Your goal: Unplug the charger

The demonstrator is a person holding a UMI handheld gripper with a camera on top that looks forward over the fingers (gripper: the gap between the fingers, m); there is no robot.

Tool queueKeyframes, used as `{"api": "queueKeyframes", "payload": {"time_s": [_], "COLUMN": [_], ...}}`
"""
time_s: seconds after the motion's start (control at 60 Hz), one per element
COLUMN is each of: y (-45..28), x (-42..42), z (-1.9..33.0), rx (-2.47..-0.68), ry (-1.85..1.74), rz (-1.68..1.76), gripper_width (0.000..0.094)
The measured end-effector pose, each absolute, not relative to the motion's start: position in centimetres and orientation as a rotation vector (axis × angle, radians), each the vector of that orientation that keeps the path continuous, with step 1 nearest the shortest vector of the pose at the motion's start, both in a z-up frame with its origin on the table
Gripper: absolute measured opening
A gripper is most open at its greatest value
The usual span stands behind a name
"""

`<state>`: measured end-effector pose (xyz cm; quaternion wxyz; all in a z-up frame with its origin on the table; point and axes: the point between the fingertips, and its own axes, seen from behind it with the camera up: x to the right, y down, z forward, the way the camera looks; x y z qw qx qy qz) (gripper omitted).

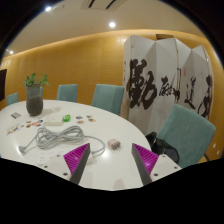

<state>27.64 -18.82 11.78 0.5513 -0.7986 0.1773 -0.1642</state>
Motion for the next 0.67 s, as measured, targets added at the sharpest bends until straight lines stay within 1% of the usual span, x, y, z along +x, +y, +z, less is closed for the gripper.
{"api": "queueKeyframes", "payload": {"time_s": [0.283, 0.433, 0.667], "y": [-27.8, -30.4, -32.6], "x": [21.7, 19.5, 19.2], "z": [14.9, 15.3, 15.6], "rx": [-1.862, -1.859, -1.852], "ry": [0.368, 0.337, 0.314], "rz": [-0.414, -0.428, -0.441], "gripper_width": [0.0869, 0.087, 0.0867]}}
